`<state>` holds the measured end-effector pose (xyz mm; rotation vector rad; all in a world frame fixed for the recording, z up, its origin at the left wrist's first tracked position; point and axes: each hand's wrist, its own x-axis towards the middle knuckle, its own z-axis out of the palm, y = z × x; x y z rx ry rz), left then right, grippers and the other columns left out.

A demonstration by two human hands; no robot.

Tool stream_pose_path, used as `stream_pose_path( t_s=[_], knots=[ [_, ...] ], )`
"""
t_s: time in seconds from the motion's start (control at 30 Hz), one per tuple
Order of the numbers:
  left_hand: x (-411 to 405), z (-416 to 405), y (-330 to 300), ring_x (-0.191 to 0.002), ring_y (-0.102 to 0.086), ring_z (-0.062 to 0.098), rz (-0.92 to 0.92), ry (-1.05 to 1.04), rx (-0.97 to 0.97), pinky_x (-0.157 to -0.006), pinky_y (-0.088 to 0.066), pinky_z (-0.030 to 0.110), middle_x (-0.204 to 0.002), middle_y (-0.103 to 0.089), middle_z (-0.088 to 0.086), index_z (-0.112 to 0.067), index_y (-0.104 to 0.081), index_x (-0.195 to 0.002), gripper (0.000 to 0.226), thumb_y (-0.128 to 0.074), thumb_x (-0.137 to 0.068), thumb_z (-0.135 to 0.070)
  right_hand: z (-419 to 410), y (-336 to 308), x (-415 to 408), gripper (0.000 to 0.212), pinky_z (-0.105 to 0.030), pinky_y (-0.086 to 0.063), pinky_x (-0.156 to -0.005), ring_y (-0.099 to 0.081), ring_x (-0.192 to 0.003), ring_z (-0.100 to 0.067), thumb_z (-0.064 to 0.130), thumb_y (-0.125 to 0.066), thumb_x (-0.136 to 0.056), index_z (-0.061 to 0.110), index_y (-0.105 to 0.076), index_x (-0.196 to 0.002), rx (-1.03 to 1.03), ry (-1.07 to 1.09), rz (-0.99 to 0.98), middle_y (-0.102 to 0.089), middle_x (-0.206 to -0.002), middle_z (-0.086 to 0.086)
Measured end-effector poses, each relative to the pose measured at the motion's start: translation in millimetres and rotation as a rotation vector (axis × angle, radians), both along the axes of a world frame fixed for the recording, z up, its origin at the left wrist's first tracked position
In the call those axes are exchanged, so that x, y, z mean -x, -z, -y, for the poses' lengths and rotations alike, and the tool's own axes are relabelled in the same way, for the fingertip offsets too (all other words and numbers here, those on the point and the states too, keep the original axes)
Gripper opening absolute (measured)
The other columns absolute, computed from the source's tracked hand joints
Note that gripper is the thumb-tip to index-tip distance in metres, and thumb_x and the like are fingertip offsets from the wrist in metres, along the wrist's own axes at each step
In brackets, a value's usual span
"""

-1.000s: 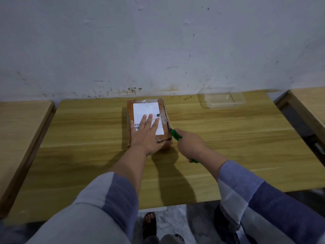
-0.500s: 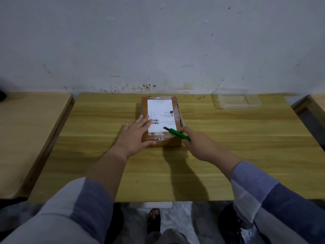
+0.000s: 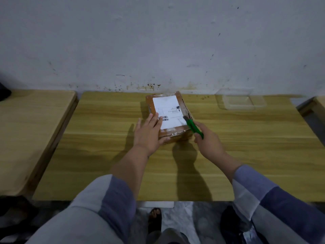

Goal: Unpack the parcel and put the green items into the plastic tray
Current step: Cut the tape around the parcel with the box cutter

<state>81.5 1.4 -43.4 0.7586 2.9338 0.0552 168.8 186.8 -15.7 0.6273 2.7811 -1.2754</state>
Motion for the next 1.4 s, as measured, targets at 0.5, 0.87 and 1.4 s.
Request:
stream_pose_path(
  t_s=[0.5, 0.87, 1.4],
  knots=[
    [13, -42, -1, -0.149, 0.006, 0.016, 0.021, 0.131, 0.043, -0.117, 0.001, 0.052, -0.162, 0.004, -0.003, -0.029, -0.001, -0.153, 0.081, -0.027, -0.089, -0.071, -2, 13, 4, 0.055, -0.035, -0.045, -0.065, -0.047, -0.072, -0.022, 0.015, -0.032, -0.1, 0.038, -0.017, -0.148, 0.566, 0.457, 0.137, -0.045, -0.107, -0.006],
    [26, -31, -3, -0.148, 0.01, 0.024, 0.024, 0.287, 0.146, -0.118, -0.002, 0.049, -0.161, 0.011, 0.003, -0.028, 0.006, -0.152, 0.093, -0.044, -0.084, -0.066, 13, 17, 10, 0.054, -0.039, -0.045, -0.07, -0.044, -0.067, -0.018, 0.015, -0.031, -0.099, 0.039, -0.023, -0.146, 0.679, 0.55, 0.103, -0.048, -0.1, -0.003],
    [18, -40, -1, -0.148, 0.011, 0.023, 0.03, 0.212, 0.191, -0.117, -0.005, 0.052, -0.161, 0.014, 0.002, -0.029, 0.008, -0.152, 0.093, -0.045, -0.085, -0.065, 37, 12, 9, 0.059, -0.041, -0.048, -0.074, -0.047, -0.068, -0.021, 0.016, -0.03, -0.098, 0.044, -0.012, -0.147, 0.705, 0.531, 0.163, -0.051, -0.094, -0.005]
  ],
)
